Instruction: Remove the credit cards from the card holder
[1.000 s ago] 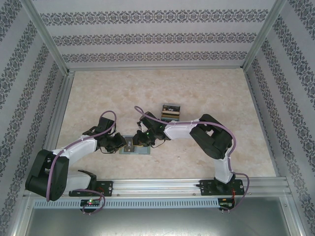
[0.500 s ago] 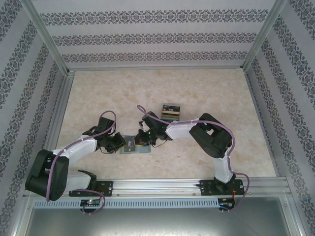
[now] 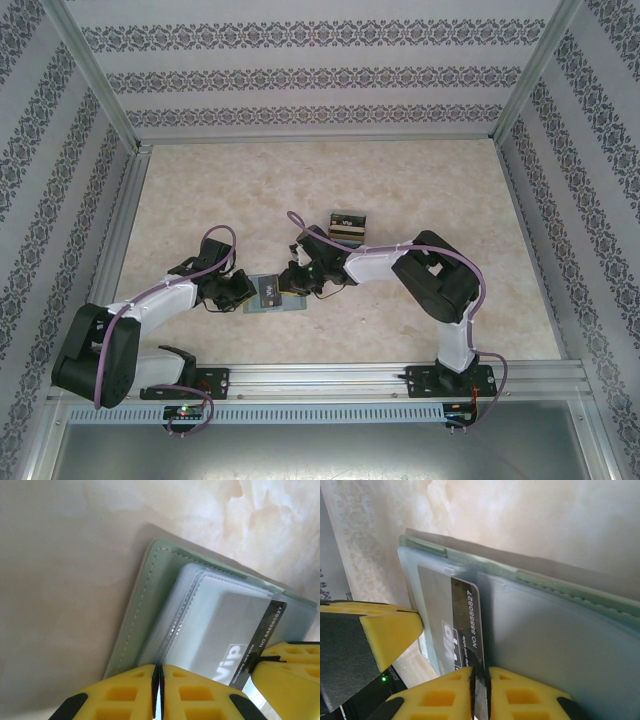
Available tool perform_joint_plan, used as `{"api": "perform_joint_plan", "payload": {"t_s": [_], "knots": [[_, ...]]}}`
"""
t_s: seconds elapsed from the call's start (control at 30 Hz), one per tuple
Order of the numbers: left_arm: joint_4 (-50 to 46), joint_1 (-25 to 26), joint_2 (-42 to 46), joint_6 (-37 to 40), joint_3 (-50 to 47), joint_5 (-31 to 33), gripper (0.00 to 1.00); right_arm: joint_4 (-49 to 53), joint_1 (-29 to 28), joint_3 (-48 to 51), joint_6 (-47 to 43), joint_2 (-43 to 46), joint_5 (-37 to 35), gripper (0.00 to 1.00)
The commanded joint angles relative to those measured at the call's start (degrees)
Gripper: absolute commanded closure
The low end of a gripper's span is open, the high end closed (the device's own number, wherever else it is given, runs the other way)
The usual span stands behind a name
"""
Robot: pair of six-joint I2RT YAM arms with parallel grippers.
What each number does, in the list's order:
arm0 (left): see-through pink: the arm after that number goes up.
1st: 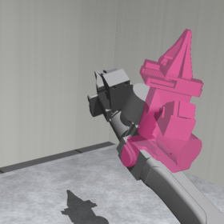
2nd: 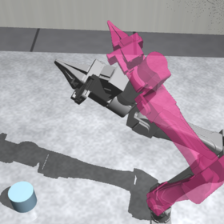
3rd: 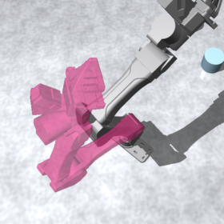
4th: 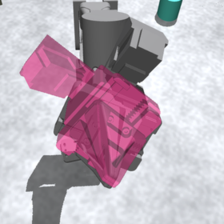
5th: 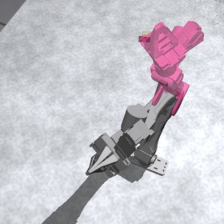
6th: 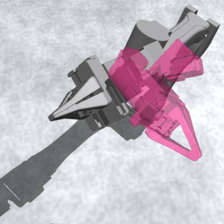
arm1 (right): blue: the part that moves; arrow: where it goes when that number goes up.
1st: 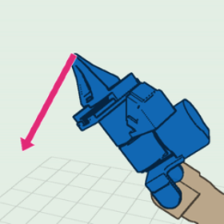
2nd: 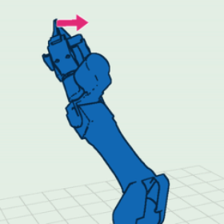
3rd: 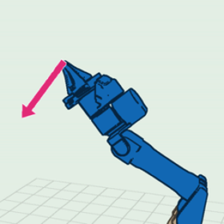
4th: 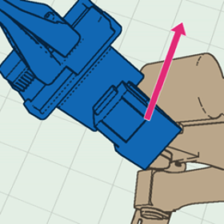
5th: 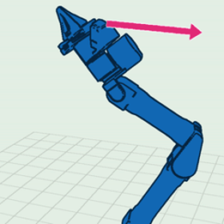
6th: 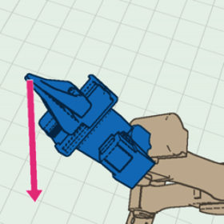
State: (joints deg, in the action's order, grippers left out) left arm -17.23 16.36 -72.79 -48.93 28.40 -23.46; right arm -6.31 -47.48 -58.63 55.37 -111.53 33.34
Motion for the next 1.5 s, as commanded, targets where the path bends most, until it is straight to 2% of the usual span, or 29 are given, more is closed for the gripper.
{"api": "perform_joint_plan", "payload": {"t_s": [0.0,0.2,0.37,0.87,1.07,1.2,1.33,1.4,1.43,1.47], "knots": [[-2.1,-0.6,-1.8,-0.1,-0.5,0.6,0.89,-0.5,-0.2,-1.5,0.0,-1.2,0.8,0.80],[-1.7,-0.6,-2.1,0.0,-0.5,0.2,0.91,-0.7,-0.5,-2.9,-0.1,-3.0,1.5,0.80],[-2.2,-0.6,-2.0,0.1,-0.4,0.3,0.91,-1.6,-0.1,-1.8,0.1,-2.6,1.3,1.00],[-3.0,-0.6,-2.4,1.0,0.4,1.1,0.91,-1.6,5.2,8.1,-3.9,7.7,0.8,1.00],[-2.5,-0.5,-2.3,1.2,0.9,0.4,0.91,2.4,8.3,10.9,-7.9,14.5,2.1,1.00],[-2.0,-0.6,-1.8,1.4,1.6,-0.7,0.90,8.7,10.6,10.0,-12.4,20.4,2.6,1.00],[-2.9,-0.5,-0.8,2.2,3.8,-1.2,0.85,22.5,12.0,3.6,-22.4,25.6,-0.1,1.00],[-3.5,-0.6,-0.3,2.7,5.2,-1.1,0.79,30.9,12.6,-1.4,-28.4,26.9,-3.1,1.00],[-3.8,-0.6,-0.1,2.9,5.8,-1.1,0.70,34.9,13.0,-4.0,-31.5,27.2,-4.7,1.00],[-4.0,-0.6,0.1,3.0,6.5,-1.0,0.57,39.0,13.4,-6.9,-34.6,27.2,-6.6,1.00]]}}
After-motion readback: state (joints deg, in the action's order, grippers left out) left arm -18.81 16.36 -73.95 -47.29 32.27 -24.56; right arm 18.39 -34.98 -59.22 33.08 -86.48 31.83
